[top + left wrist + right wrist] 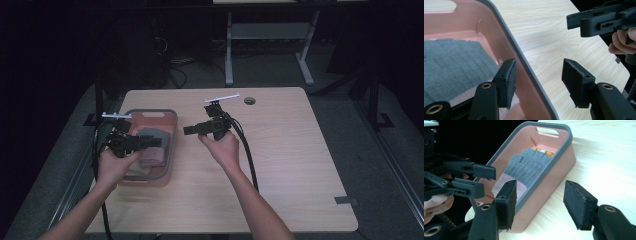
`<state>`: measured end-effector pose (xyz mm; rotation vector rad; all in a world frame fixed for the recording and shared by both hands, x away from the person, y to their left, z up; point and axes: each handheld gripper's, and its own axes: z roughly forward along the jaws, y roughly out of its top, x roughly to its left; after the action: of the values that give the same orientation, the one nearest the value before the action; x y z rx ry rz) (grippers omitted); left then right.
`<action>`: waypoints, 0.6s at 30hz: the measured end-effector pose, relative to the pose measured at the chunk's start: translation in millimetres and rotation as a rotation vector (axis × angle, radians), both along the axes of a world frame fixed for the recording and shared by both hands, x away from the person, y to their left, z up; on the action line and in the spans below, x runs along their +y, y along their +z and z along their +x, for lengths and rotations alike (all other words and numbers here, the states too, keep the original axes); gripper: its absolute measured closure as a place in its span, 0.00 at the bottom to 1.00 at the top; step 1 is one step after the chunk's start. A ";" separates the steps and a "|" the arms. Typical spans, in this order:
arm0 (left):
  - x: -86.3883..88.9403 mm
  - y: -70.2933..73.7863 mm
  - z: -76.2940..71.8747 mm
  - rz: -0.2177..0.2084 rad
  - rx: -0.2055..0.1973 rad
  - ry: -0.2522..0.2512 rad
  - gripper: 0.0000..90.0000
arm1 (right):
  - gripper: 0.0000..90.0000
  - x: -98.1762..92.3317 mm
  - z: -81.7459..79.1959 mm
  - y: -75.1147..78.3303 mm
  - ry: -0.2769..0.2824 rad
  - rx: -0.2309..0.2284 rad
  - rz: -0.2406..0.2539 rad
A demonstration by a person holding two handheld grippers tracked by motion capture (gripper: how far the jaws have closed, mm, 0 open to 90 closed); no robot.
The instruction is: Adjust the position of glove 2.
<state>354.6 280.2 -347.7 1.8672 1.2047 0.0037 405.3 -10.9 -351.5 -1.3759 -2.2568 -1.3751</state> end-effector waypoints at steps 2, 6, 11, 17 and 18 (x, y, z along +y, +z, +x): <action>-2.8 0.3 0.3 0.001 0.001 -0.010 0.49 | 0.48 -4.2 -0.2 -0.8 -0.004 0.001 -0.001; -7.7 0.2 0.4 -0.001 0.000 -0.017 0.48 | 0.47 -13.9 -1.2 -1.0 -0.019 0.006 0.003; -14.1 -0.7 0.2 -0.003 0.001 -0.030 0.47 | 0.46 -26.3 -3.2 -0.9 -0.039 0.011 0.005; -20.5 0.3 0.8 -0.009 -0.003 -0.044 0.46 | 0.46 -40.9 -5.6 -3.5 -0.058 0.012 0.013; -21.3 0.6 0.8 -0.011 -0.003 -0.043 0.45 | 0.46 -42.9 -5.8 -4.2 -0.060 0.011 0.014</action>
<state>355.5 258.9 -347.1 1.8827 1.1606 -0.0237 399.5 -53.8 -355.7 -1.4543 -2.2126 -1.3954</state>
